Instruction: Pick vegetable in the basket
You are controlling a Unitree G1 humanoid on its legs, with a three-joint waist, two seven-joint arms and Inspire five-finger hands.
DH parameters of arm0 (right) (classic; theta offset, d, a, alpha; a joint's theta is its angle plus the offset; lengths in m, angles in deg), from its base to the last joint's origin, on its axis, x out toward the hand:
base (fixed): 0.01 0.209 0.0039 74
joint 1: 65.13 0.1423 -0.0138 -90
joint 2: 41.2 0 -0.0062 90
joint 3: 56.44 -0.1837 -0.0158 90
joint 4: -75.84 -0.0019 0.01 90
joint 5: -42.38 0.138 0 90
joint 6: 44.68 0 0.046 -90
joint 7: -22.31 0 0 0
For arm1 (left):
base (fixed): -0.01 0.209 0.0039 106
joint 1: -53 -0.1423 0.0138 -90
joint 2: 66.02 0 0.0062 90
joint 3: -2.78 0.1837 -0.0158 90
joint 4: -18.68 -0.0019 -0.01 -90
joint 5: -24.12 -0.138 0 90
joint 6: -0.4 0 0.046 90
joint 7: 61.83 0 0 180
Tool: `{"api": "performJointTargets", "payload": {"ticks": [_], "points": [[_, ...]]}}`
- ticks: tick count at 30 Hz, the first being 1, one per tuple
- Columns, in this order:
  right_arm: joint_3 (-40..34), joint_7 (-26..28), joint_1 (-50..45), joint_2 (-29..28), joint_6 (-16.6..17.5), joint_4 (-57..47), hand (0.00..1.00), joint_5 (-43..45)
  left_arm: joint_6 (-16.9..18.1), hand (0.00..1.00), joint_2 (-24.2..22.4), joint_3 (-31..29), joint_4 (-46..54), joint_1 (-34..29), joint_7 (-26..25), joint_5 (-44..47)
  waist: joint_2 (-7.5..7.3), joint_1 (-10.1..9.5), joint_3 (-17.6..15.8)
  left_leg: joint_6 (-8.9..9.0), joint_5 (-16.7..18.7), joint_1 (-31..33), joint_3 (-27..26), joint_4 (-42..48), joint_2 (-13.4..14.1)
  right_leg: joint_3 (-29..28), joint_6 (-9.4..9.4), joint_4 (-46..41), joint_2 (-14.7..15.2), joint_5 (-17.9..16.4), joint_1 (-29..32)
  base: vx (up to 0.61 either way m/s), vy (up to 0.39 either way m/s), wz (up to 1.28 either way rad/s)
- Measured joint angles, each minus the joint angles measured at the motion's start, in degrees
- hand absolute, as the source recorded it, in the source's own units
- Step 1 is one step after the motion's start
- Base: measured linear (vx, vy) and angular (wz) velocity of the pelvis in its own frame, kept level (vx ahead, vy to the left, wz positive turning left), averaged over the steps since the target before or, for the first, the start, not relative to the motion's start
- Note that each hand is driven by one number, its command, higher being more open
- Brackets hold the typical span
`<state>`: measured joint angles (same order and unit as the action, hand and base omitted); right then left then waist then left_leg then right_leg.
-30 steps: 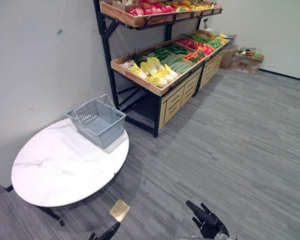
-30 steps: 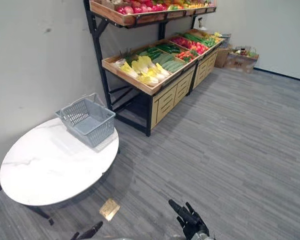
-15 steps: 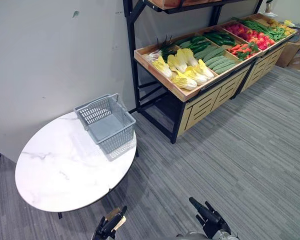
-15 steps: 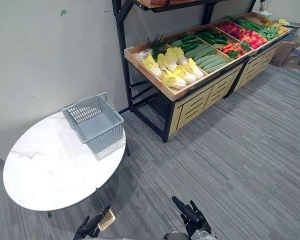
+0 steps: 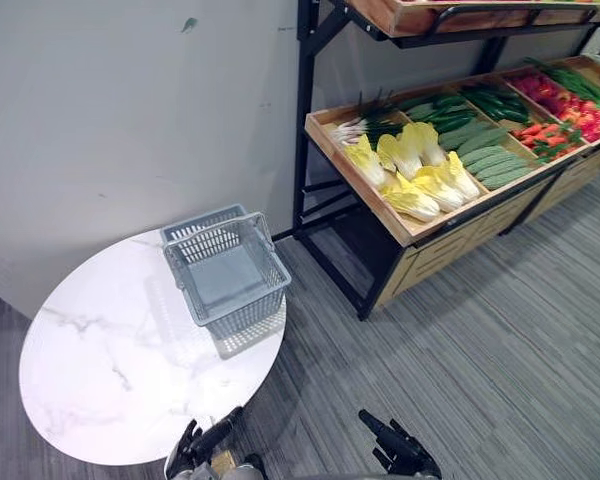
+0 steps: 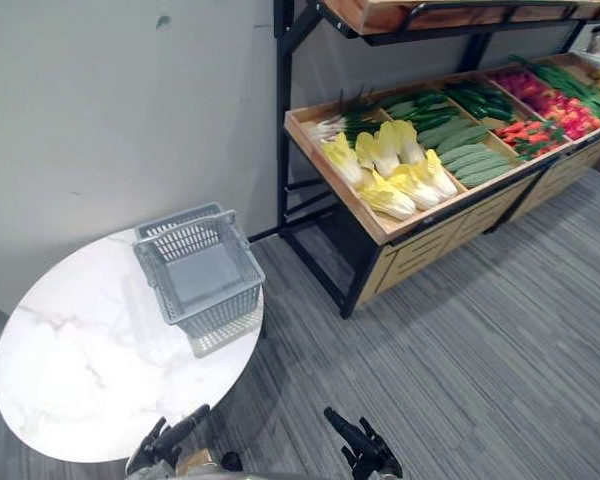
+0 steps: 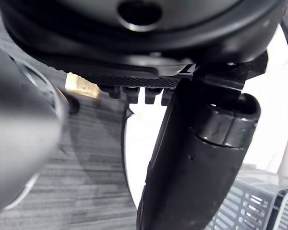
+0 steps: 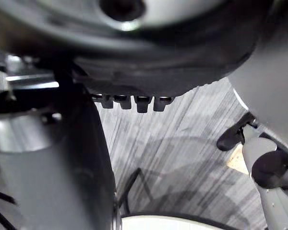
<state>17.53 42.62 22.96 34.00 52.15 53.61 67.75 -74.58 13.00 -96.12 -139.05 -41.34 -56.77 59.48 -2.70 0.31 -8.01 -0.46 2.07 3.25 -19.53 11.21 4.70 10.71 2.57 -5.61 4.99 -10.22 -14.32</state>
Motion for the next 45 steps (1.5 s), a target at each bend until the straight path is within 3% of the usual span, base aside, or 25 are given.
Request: {"api": "performJointTargets", "payload": {"ticks": [2, 6, 9, 10, 12, 14, 15, 16, 17, 18, 21, 23, 26, 28, 32, 35, 38, 42, 45], "points": [[0.0, -0.2, 0.6, 0.9, 0.7, 0.0, 1.00, 0.0, -0.1, 1.00, -0.6, 1.6, 0.0, -0.2, 0.0, 0.0, 1.53, -0.05, -0.1, 1.41, -1.5, -2.0, 0.0, -4.4, -0.6, 0.5, 0.03, -1.6, -0.3, 0.0, 0.7, 0.09, -0.026, 0.09], [-0.4, -0.6, -0.1, 1.1, 0.7, 0.6, 1.00, -0.1, -0.1, 1.00, 0.0, 3.7, 0.0, -0.3, 0.1, -0.1, 1.46, 0.35, -0.5, 1.07, -3.4, -4.9, 0.8, -9.9, -0.6, 3.8, 0.77, -11.2, -0.2, -0.4, 4.2, 0.09, -0.024, 0.19], [-2.1, -0.5, -0.6, 1.5, 1.1, 0.3, 1.00, -0.3, -0.6, 1.00, 1.7, 7.0, 0.0, 0.0, 0.4, 0.0, 0.75, 1.93, -1.8, 0.86, -2.3, -7.6, 6.1, -11.5, -1.0, 6.0, 2.28, -32.5, 3.5, -0.8, 11.2, 0.10, 0.003, 0.71], [-2.8, -0.2, -0.6, 1.2, 1.5, -0.1, 1.00, -0.3, -1.2, 1.00, 2.1, 7.7, -0.1, 0.8, -0.1, 0.6, 0.38, 2.14, -1.8, 0.96, -2.1, -7.7, 8.3, -12.0, -0.6, 5.1, -0.54, -33.7, 3.5, -6.1, 14.1, 0.08, -0.045, 0.88], [-3.1, 0.2, -0.9, 0.9, 2.1, -1.3, 1.00, -0.3, -2.4, 1.00, 2.0, 7.7, -0.4, 2.0, -0.1, 1.3, 0.89, 2.13, -2.0, 1.83, -1.4, -7.7, 11.3, -12.0, 1.0, 2.4, -0.18, -29.8, 2.6, -7.6, 17.9, 0.07, -0.085, 0.86], [-2.8, 0.2, -1.3, 0.7, 2.8, -2.3, 1.00, -0.3, -4.3, 1.00, 1.8, 6.6, -1.1, 2.5, 0.2, 1.1, 1.50, 2.26, -2.0, 2.85, -0.6, -8.1, 14.2, -12.0, 2.9, -3.3, 2.02, -23.6, 0.9, -6.2, 21.0, 0.10, -0.152, 0.82], [-2.0, 0.2, -1.3, 0.7, 3.4, -2.3, 1.00, -0.3, -5.3, 1.00, 1.6, 5.1, -1.2, 2.3, 0.3, 1.0, 1.54, 2.37, -2.0, 3.88, 0.0, -8.2, 15.5, -12.0, 3.7, -7.1, 3.46, -17.6, -0.2, -3.6, 21.5, 0.09, -0.180, 0.69], [-1.1, 0.0, -1.4, 0.6, 3.5, -2.3, 1.00, -0.4, -5.6, 1.00, 1.9, 5.1, -1.1, 2.1, 0.3, 0.9, 0.99, 2.36, -1.6, 4.34, 0.3, -8.3, 15.8, -12.0, 3.4, -8.8, 3.52, -13.6, 0.1, -0.7, 21.3, 0.15, -0.256, 0.83], [-0.1, -0.3, -1.9, -0.3, 3.5, -1.7, 1.00, -0.6, -5.6, 1.00, 3.1, 5.0, -0.9, 1.4, 0.5, 0.2, -1.52, 1.95, -0.4, 5.28, 0.5, -8.5, 15.9, -12.2, 2.3, -10.7, 4.32, -8.6, 1.8, 9.9, 21.4, 0.23, -0.306, 0.60], [0.1, -0.7, -1.5, 0.6, 3.2, -0.8, 1.00, -1.0, -5.9, 1.00, 2.1, 3.7, -1.1, 1.1, 0.1, 0.2, -0.72, 1.38, 0.0, 6.81, 0.8, -8.7, 15.2, -11.8, 3.5, -9.9, 4.76, -8.5, 1.3, 7.5, 20.5, 0.25, -0.296, 0.48], [2.5, -0.9, -1.5, 2.7, 3.7, -0.5, 1.00, -2.9, -5.9, 1.00, 0.1, 3.0, -1.1, 0.4, -0.3, 0.4, 2.47, 1.53, 0.9, 7.82, 0.1, -8.3, 10.6, -11.5, 6.0, -7.0, 4.04, -4.2, -0.8, 7.2, 17.5, 0.25, -0.205, 0.40], [4.6, -1.1, -1.2, 3.6, 3.7, 0.3, 1.00, -3.3, -6.7, 1.00, -0.2, 3.0, -1.1, 0.3, -0.5, 0.4, 2.97, 1.49, 1.3, 8.29, -0.1, -9.1, 10.7, -12.9, 7.1, -6.0, 3.61, -3.2, -1.8, 6.9, 16.3, 0.16, -0.105, 0.24], [7.3, -2.6, -0.5, 3.7, 4.9, 0.6, 1.00, -8.9, -7.0, 1.00, 0.5, 3.3, -1.1, 0.4, -0.6, 0.3, 2.41, 1.35, 1.3, 8.34, -0.2, -10.2, 10.6, -13.9, 7.1, -6.0, 3.10, -3.1, -2.3, 6.6, 15.6, 0.09, 0.007, 0.04], [11.1, -6.1, 0.2, 3.8, 7.7, 0.5, 1.00, -14.5, -8.2, 1.00, 1.7, 4.1, -1.1, 0.4, -0.3, -0.1, 1.10, 1.36, 2.1, 8.30, -0.1, -10.2, 10.6, -13.9, 5.9, -6.4, 3.10, -2.8, -1.2, 6.6, 15.5, 0.04, 0.084, 0.00], [14.7, -13.7, 2.6, 3.2, 11.0, -1.1, 1.00, -16.4, -8.1, 1.00, 2.9, 6.2, -1.1, 0.3, 0.8, -1.3, -0.46, 1.30, 3.1, 7.65, 0.3, -9.9, 10.5, -14.3, 3.9, -8.0, 3.00, -1.6, 0.4, 6.8, 15.5, -0.02, 0.129, -0.02], [15.1, -22.2, 6.9, 4.1, 11.3, -13.5, 1.00, -17.5, -7.5, 1.00, 3.5, 6.4, -1.0, 0.4, 1.9, -2.2, -1.10, 1.46, 3.6, 7.22, 0.0, -8.8, 8.8, -14.8, 2.5, -11.1, 3.78, -0.8, 1.3, 7.7, 17.7, -0.07, 0.078, -0.29], [15.3, -26.8, 11.6, 6.4, 11.3, -28.3, 1.00, -20.5, -7.6, 1.00, 3.5, 6.5, -1.0, 0.7, 1.8, -1.5, -0.92, 1.86, 3.6, 6.72, -0.4, -8.2, 7.3, -15.1, 2.1, -12.8, 4.03, 0.1, 1.4, 9.0, 19.1, -0.05, 0.038, -0.29], [16.2, -33.0, 17.3, 9.2, 11.6, -44.5, 1.00, -33.4, -8.4, 1.00, 3.5, 6.5, -1.0, 1.2, 1.5, 0.7, -0.93, 2.32, 3.6, 6.72, -0.4, -8.5, 6.3, -15.2, 2.3, -13.6, 3.69, 0.7, 1.0, 9.9, 19.0, 0.00, 0.012, -0.13], [17.7, -35.2, 19.3, 10.0, 12.5, -48.0, 1.00, -40.3, -8.8, 1.00, 3.4, 6.5, -0.4, 1.3, 1.2, 1.3, -0.97, 2.59, 3.7, 6.72, -0.4, -8.4, 6.2, -15.2, 2.4, -13.7, 3.63, 0.9, 0.9, 10.2, 19.0, 0.00, 0.001, -0.01]]}}
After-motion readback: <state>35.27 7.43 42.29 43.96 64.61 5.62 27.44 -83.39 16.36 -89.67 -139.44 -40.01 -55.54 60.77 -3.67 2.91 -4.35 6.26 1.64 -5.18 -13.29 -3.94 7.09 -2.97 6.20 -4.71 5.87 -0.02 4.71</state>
